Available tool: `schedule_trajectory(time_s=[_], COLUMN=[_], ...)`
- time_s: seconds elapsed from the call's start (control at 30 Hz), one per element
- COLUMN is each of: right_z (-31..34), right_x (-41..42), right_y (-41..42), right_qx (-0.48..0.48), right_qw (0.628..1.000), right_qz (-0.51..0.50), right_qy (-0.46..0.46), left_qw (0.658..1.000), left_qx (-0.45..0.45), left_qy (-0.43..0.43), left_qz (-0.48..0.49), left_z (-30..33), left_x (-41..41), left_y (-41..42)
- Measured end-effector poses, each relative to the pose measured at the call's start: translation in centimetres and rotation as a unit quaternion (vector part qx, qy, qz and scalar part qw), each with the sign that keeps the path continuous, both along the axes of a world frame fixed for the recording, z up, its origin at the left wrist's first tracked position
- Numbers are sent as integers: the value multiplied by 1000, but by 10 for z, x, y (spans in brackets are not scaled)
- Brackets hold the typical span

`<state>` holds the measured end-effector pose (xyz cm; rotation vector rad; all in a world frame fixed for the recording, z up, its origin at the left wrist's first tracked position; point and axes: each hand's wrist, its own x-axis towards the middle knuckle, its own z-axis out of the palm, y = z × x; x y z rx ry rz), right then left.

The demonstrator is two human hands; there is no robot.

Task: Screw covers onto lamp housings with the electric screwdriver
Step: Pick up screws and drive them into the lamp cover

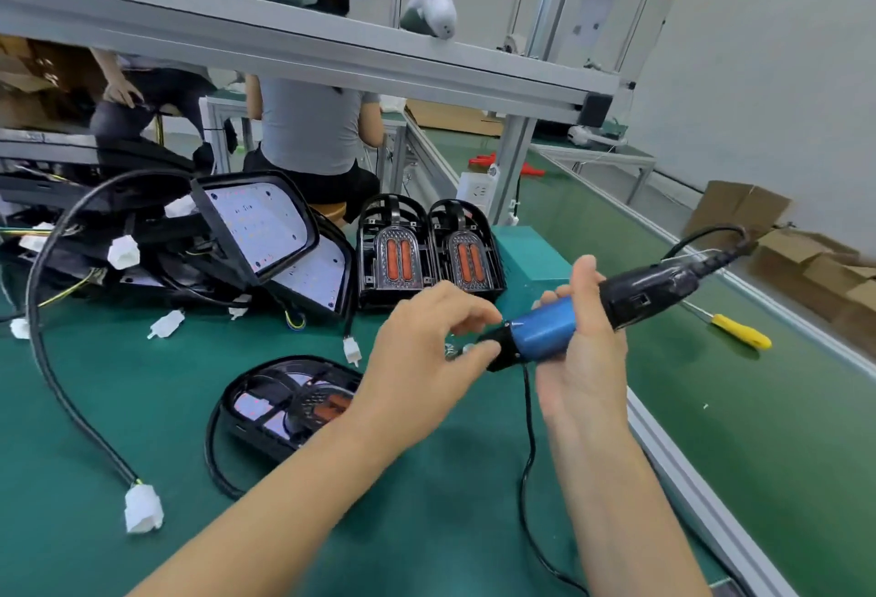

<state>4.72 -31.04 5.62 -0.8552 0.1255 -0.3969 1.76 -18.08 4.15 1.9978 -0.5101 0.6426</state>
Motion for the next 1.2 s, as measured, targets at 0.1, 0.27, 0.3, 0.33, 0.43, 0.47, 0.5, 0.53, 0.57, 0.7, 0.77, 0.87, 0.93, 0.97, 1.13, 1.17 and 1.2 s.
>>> schedule_trajectory(time_s=[0.1, 0.27, 0.3, 0.33, 0.43, 0.47, 0.5, 0.53, 0.57, 0.7, 0.77, 0.87, 0.93, 0.97, 1.13, 1.17, 1.2], right_z=[6, 8, 8, 9, 11, 11, 11, 12, 12, 12, 11, 14, 18, 19, 20, 20, 21], right_x=[-2, -7, -8, -9, -10, -11, -11, -11, -11, -15, -17, -20, -21, -21, -25, -25, -26], right_y=[-2, -6, -5, -3, 1, 2, 3, 3, 4, 9, 9, 8, 6, 6, 7, 6, 6], right_qx=[6, 0, -4, -9, -18, -20, -22, -25, -29, -44, -51, -58, -66, -69, -35, -27, -17], right_qw=[1000, 999, 999, 999, 998, 998, 998, 998, 997, 996, 996, 994, 993, 992, 992, 991, 990], right_qz=[12, 25, 25, 24, 19, 18, 17, 15, 13, 12, 11, 6, 4, 2, 21, 22, 22], right_qy=[-2, -38, -42, -45, -54, -57, -59, -62, -66, -72, -71, -89, -102, -106, -119, -126, -135], left_qw=[1000, 993, 992, 990, 990, 990, 991, 992, 993, 999, 998, 949, 899, 881, 855, 852, 846], left_qx=[-12, -103, -114, -123, -126, -124, -121, -114, -103, -15, -50, -259, -363, -392, -422, -424, -429], left_qy=[-16, 50, 59, 65, 68, 65, 63, 58, 50, 4, 37, 178, 239, 256, 294, 300, 309], left_qz=[-17, 15, 10, 4, -2, -1, 1, 4, 9, 36, 29, -38, -61, -65, -62, -62, -62], left_z=[8, 6, 6, 6, 10, 11, 12, 13, 13, 17, 16, 17, 15, 14, 2, 0, -2], left_x=[-2, 1, 1, 2, 3, 3, 4, 4, 4, 1, -1, -3, -4, -5, -9, -10, -11], left_y=[-22, -25, -24, -22, -20, -20, -19, -18, -17, -12, -10, 0, 15, 23, 60, 65, 69])
